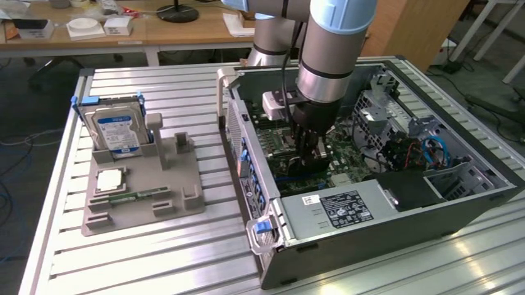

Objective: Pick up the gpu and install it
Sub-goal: 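Insert the gpu into the slot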

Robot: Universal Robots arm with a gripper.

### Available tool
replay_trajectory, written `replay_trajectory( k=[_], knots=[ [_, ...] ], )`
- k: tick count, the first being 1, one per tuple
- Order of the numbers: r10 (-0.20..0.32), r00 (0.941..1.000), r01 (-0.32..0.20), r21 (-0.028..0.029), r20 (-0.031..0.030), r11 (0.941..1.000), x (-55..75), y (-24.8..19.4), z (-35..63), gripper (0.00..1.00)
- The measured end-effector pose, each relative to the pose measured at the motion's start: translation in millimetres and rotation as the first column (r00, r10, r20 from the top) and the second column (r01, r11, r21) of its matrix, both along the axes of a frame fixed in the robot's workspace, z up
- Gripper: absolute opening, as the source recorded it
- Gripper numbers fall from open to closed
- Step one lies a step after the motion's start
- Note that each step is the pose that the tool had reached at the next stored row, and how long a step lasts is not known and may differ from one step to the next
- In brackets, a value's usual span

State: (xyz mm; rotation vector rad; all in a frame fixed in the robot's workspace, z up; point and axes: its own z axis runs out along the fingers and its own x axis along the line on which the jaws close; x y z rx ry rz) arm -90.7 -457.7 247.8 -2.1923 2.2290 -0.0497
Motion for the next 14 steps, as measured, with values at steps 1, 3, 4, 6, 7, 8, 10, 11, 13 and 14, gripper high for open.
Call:
replay_trajectory(
  k=[1, 3, 4, 6, 7, 8, 10, 11, 13, 14],
  knots=[
    [0.0, 1.0, 0.0, -0.0001, 0.0, 1.0, 0.0, 0.0, 0.0, 0.26],
    [0.0, 1.0, 0.0, 0.0, 0.0, 1.0, 0.0, 0.0, 0.0, 0.26],
    [0.0, 1.0, 0.0, -0.0001, 0.0, 1.0, 0.0, 0.0, 0.0, 0.26],
    [0.0, 1.0, 0.0, -0.0001, 0.0, 1.0, 0.0, 0.0, 0.0, 0.26],
    [0.0, 1.0, 0.0, 0.0, 0.0001, 1.0, 0.0, 0.0, 0.1, 0.26],
    [0.0, 1.0, 0.0, 0.0003, 0.0002, 1.0, 0.0, 0.1, 0.3, 0.26],
    [0.0, 1.0, 0.0, 0.0005, 0.0003, 1.0, 0.0, 0.1, 0.6, 0.26],
    [0.0, 1.0, 0.0, 0.0004, 0.0003, 1.0, 0.1, 0.1, 1.0, 0.26],
    [0.0, 1.0, 0.0, 0.0002, 0.0003, 1.0, 0.1, 0.0, 2.0, 0.26],
    [0.0, 1.0, 0.0, 0.0003, 0.0002, 1.0, 0.1, 0.0, 2.0, 0.26]
  ],
)
